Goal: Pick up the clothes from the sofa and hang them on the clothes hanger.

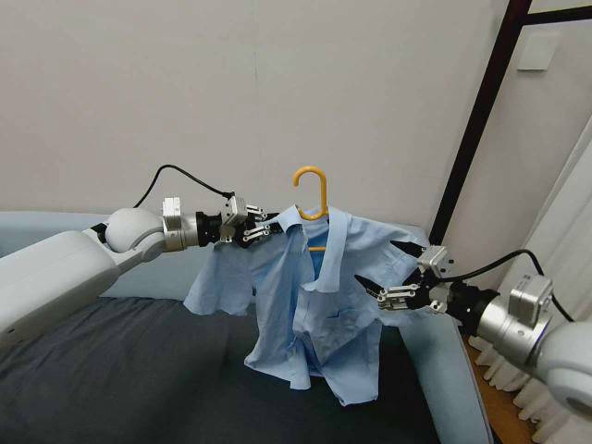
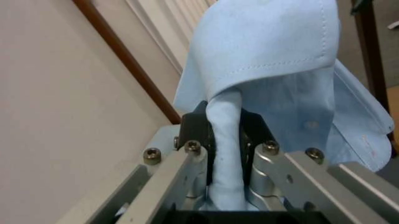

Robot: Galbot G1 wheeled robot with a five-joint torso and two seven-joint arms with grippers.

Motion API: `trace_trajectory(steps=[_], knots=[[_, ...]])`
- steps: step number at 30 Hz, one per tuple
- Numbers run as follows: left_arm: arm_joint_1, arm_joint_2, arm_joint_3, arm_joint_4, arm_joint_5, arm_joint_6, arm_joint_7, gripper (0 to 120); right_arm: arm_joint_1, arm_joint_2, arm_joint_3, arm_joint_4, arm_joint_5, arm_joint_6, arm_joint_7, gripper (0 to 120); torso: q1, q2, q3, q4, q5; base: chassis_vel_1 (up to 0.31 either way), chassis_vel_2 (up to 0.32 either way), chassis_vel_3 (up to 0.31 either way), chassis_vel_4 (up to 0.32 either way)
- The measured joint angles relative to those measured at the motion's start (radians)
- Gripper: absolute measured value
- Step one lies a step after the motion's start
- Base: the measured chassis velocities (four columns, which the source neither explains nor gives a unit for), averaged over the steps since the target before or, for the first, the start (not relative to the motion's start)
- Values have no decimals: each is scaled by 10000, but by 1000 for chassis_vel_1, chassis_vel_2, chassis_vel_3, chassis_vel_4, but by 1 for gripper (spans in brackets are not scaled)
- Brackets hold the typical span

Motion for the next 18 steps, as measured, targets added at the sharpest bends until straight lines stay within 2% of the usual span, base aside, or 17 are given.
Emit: trace_trajectory(steps=[5,8,11,15,18], knots=[[280,3,-127,-148,371,-169,175,7,299,-323,26,-184,-34,-441,-408,100,0,1,-1,2,0,0,0,0,0],[372,-86,-206,-174,659,-295,308,7,1606,-472,-1337,-419,0,-574,-376,100,1,0,1,4,0,0,0,0,0],[413,-257,-251,-168,731,-347,333,7,2094,-590,-1778,-429,216,-746,-312,100,0,1,1,8,0,0,0,0,0],[448,-506,-254,-160,840,-424,360,7,2244,-720,-1901,-377,595,-1022,-180,98,0,1,0,-1,-1,0,0,0,0],[511,-598,-251,-250,848,-465,368,7,2278,-801,-1950,-343,1020,-1258,-87,87,0,0,0,-2,1,0,0,0,0]])
